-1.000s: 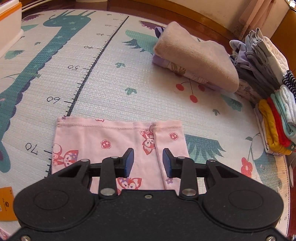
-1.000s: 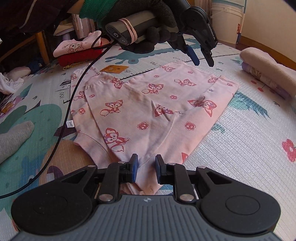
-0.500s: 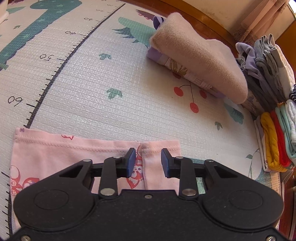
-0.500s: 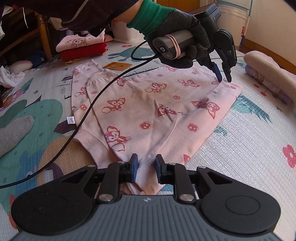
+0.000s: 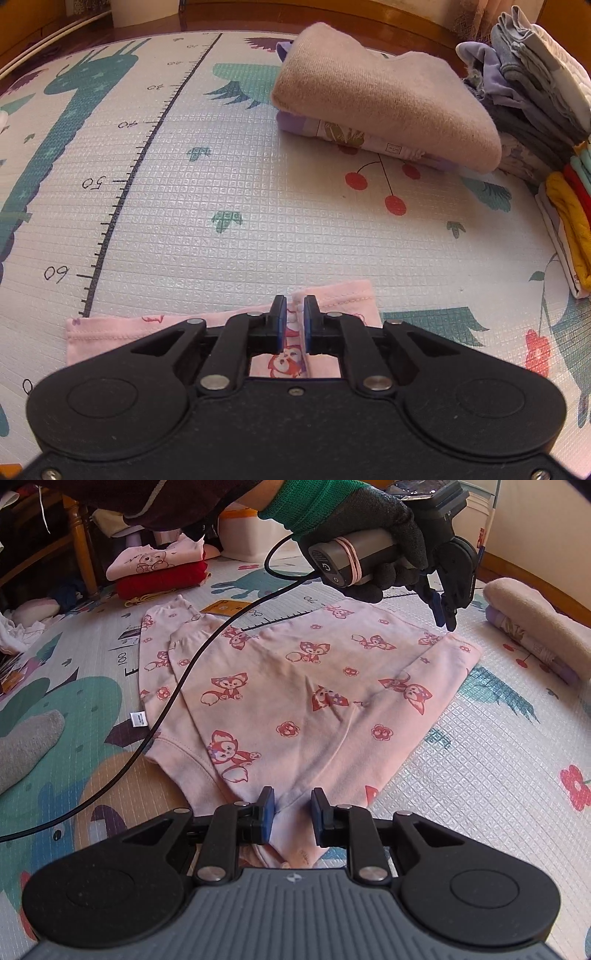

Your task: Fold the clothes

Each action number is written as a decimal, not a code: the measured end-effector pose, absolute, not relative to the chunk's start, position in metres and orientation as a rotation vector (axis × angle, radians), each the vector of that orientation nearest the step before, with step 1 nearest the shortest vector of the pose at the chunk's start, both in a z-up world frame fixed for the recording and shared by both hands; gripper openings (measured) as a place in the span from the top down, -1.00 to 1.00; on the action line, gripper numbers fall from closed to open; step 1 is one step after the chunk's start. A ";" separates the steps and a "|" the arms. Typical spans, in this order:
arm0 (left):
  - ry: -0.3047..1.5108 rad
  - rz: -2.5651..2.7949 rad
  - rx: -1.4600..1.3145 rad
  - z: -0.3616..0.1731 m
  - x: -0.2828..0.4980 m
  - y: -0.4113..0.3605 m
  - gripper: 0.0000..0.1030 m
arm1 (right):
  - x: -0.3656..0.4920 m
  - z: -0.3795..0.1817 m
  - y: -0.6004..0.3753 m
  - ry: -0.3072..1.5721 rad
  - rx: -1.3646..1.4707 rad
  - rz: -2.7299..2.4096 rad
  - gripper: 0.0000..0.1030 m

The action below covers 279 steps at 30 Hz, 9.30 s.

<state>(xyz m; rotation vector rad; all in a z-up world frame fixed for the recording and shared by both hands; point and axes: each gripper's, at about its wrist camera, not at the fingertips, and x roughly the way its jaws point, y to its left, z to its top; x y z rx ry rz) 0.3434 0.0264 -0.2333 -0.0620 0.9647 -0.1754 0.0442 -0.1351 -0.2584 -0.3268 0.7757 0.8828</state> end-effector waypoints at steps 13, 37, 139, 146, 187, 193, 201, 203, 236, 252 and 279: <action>1.066 -0.213 0.062 -0.234 0.348 0.005 0.74 | 0.054 -0.260 -0.140 0.819 -0.206 0.893 0.36; 1.096 -0.393 0.369 -0.194 0.109 0.146 0.08 | 0.011 -0.259 -0.134 0.785 -0.494 0.943 0.10; 0.622 -0.874 1.616 -0.249 0.250 -0.055 1.00 | 0.069 -0.274 -0.195 1.008 0.246 0.935 0.19; 0.622 -0.845 1.615 -0.269 0.265 -0.069 0.97 | 0.070 -0.272 -0.205 1.015 0.288 0.904 0.19; 1.005 -0.612 0.057 -0.213 0.317 0.059 0.95 | 0.056 -0.259 -0.153 0.900 -0.128 0.921 0.08; 1.023 -0.596 0.125 -0.228 0.320 0.052 0.95 | 0.055 -0.258 -0.151 0.896 -0.154 0.921 0.07; 0.924 -0.677 0.059 -0.212 0.313 0.064 0.95 | 0.053 -0.258 -0.149 0.889 -0.174 0.927 0.05; 0.947 -0.645 0.098 -0.222 0.318 0.063 0.94 | 0.052 -0.259 -0.149 0.887 -0.176 0.929 0.03; 1.013 -0.793 0.387 -0.250 0.334 -0.003 0.82 | 0.049 -0.258 -0.144 0.875 -0.201 0.923 -0.04; 0.930 -0.735 0.455 -0.247 0.326 -0.008 0.96 | 0.047 -0.258 -0.140 0.875 -0.213 0.932 -0.11; 1.046 -0.543 0.124 -0.242 0.321 0.044 0.91 | 0.047 -0.258 -0.133 0.879 -0.233 0.954 -0.18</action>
